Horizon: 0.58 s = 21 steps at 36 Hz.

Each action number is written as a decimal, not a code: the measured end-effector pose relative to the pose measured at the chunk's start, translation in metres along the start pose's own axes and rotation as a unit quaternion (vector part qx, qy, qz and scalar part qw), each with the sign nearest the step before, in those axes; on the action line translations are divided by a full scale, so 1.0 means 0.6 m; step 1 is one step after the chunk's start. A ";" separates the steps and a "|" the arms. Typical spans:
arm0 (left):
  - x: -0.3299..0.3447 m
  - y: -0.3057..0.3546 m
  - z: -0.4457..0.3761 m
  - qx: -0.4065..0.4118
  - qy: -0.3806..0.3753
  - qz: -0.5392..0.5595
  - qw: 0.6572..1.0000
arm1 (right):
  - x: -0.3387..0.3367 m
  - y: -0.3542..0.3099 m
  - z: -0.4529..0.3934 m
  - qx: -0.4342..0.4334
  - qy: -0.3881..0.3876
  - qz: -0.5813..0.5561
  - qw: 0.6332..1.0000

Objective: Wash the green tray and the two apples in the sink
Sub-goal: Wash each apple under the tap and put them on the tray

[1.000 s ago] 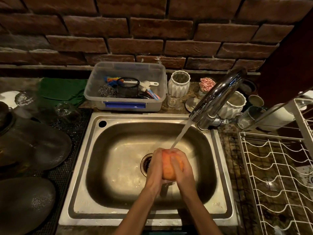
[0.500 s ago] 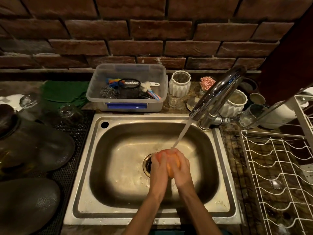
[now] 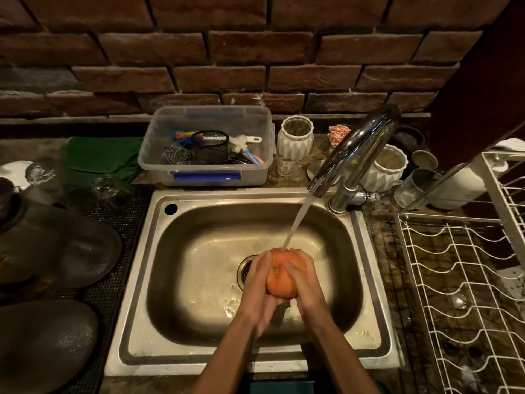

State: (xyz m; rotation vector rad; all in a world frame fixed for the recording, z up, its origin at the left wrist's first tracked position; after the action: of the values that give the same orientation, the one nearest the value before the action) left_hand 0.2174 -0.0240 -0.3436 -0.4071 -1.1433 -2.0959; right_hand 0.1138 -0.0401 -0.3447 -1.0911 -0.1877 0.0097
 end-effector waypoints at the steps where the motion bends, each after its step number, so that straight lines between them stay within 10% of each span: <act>1: 0.002 0.001 0.002 0.010 0.017 0.000 1.000 | 0.003 -0.002 0.003 -0.008 0.005 0.038 0.999; 6: 0.022 0.001 0.006 0.082 0.068 -0.074 0.992 | 0.009 0.006 0.012 -0.074 0.037 0.177 0.981; 21: 0.020 -0.043 0.007 0.127 0.103 -0.298 0.940 | 0.030 -0.011 0.005 0.012 0.197 -0.045 0.979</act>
State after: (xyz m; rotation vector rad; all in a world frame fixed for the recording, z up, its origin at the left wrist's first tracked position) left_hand 0.1903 -0.0163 -0.3499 0.3210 -1.5144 -2.3682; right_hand 0.1307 -0.0388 -0.3348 -1.0378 0.1204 -0.2827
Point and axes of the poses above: each hand's wrist, its own z-axis away from the middle knuckle, its own x-axis out of the palm, y = z × x, the point moved 2 cm from there along -z, towards the middle knuckle, and after that the axes turned 1 degree about x, right-handed, at the moved point
